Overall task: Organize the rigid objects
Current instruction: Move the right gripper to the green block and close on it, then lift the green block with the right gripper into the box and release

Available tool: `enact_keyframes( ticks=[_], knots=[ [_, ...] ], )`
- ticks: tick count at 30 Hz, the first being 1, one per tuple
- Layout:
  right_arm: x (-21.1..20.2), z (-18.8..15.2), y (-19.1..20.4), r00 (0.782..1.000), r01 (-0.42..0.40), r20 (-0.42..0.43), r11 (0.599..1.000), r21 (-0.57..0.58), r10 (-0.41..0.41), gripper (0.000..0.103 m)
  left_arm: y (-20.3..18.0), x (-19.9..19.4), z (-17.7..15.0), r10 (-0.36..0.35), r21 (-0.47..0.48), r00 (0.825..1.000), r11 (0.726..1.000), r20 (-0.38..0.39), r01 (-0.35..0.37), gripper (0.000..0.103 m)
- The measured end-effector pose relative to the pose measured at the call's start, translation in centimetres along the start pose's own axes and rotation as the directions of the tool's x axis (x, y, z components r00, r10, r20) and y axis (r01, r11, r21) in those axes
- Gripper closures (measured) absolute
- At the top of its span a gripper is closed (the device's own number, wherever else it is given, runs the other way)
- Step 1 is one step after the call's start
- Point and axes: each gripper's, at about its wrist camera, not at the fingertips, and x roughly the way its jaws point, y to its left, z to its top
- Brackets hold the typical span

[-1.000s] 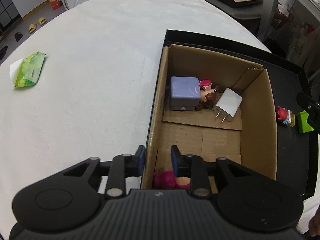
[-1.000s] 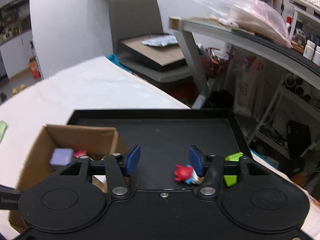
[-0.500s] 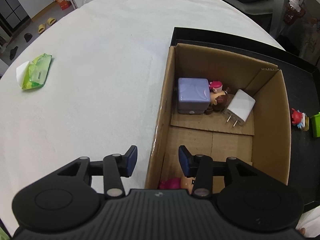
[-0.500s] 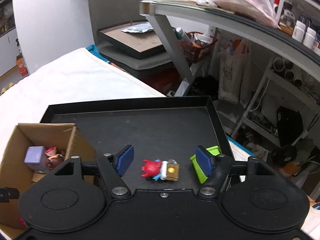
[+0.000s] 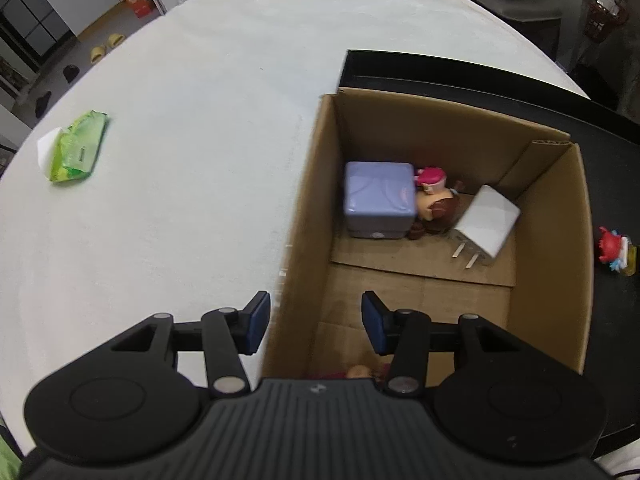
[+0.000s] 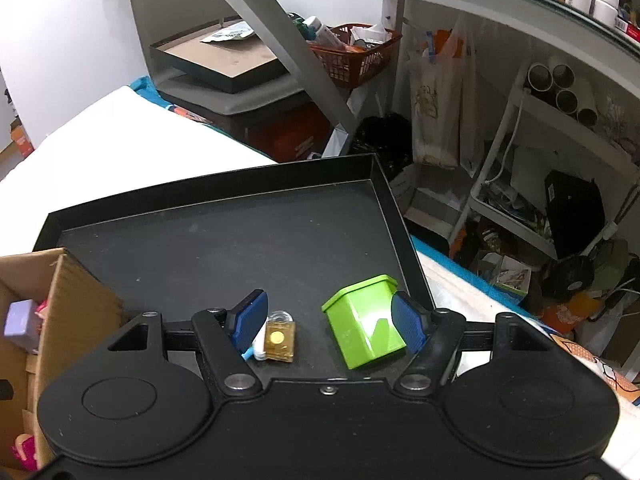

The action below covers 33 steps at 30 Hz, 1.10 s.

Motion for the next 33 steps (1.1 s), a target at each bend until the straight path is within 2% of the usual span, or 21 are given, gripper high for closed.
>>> enact_keyframes(
  ticks=[5,9,10,12,18,24,29,33],
  knots=[
    [1.4,-0.6,-0.1,0.999,0.005,-0.036,1.000,-0.016,-0.006,0.036,-0.8,-0.2,0.3,0.037,-0.002,0.999,0.999,0.005,-0.037,0.052],
    [1.9,-1.2,0.4,0.997,0.073,-0.010,0.993,-0.088,-0.074,0.040,-1.2,-0.4,0.3,0.074,0.025,0.997,0.997,0.008,-0.074,0.052],
    [2.1,-1.3,0.4,0.995,0.096,-0.013,0.990,-0.098,-0.098,0.048,-1.2,-0.5,0.3,0.069,0.023,0.998,0.997,0.009,-0.069,0.052],
    [2.5,-1.4,-0.2,0.995,0.090,-0.043,0.993,-0.076,-0.094,0.054,-1.1,-0.8,0.2,0.058,0.021,0.998,0.998,0.010,-0.059,0.052],
    [1.8,-1.5,-0.7,0.997,0.069,-0.041,0.997,-0.044,-0.071,0.057,-1.0,-1.4,-0.2,0.048,0.022,0.999,0.999,0.022,-0.049,0.052],
    [0.1,-1.2,-1.3,0.998,0.066,0.012,0.998,-0.009,-0.066,0.066,-0.7,-2.1,-0.8,0.032,0.038,0.999,0.999,0.028,-0.033,0.052],
    [-0.6,-1.5,-0.6,0.998,0.062,0.025,0.997,-0.035,-0.061,0.066,-0.1,-2.6,-1.2,0.004,0.025,0.999,1.000,0.036,-0.005,0.052],
    [-0.2,-1.7,-0.5,0.997,0.079,-0.005,0.996,-0.038,-0.079,0.065,0.2,-2.8,-1.6,-0.012,0.027,0.999,1.000,0.040,0.011,0.052]
  ],
)
